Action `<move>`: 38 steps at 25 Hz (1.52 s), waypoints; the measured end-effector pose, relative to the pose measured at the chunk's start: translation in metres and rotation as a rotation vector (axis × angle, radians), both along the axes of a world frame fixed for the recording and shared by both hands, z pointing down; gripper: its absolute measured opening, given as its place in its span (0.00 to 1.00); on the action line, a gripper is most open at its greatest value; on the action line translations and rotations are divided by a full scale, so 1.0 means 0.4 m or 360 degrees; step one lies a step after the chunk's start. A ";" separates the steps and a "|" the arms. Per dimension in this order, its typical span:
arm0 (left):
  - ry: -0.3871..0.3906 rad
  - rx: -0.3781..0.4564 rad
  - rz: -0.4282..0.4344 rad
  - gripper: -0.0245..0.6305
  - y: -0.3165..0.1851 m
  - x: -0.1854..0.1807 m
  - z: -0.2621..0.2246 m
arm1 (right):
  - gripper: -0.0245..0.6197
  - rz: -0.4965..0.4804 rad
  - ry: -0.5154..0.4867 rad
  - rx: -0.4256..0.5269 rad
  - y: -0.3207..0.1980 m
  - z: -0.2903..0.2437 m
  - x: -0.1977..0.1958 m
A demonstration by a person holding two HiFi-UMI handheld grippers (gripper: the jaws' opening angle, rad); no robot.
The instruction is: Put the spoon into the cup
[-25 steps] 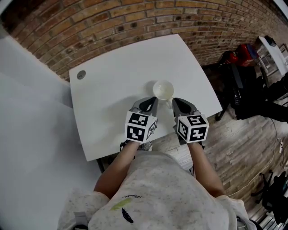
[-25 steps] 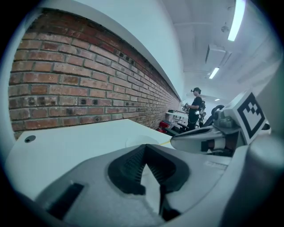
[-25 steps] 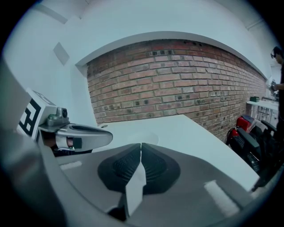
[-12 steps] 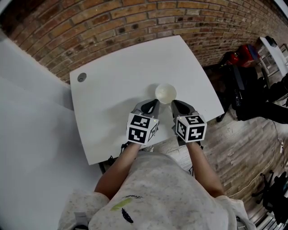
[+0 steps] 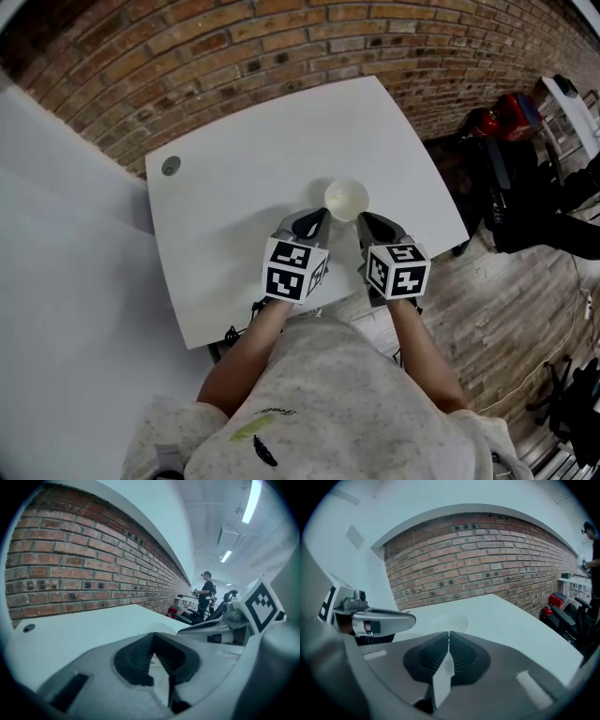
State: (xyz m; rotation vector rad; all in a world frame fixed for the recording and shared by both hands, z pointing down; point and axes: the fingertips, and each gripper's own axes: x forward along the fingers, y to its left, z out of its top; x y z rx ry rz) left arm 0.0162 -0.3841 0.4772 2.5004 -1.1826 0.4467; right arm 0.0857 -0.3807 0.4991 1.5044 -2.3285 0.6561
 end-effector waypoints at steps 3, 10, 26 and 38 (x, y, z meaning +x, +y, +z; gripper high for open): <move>-0.0001 -0.0001 0.0019 0.03 -0.002 0.009 0.001 | 0.07 -0.0002 0.0001 0.0000 0.000 0.001 -0.003; -0.0011 -0.0001 0.0030 0.03 -0.002 0.019 0.002 | 0.07 -0.0002 -0.0005 0.0013 -0.001 -0.001 0.003; -0.0011 0.0018 -0.0016 0.03 0.035 0.008 -0.013 | 0.11 0.0030 -0.0011 0.0056 0.022 -0.031 0.036; -0.0004 0.0064 -0.0065 0.03 0.115 0.010 -0.044 | 0.10 -0.0016 -0.0030 0.0137 0.112 -0.091 0.057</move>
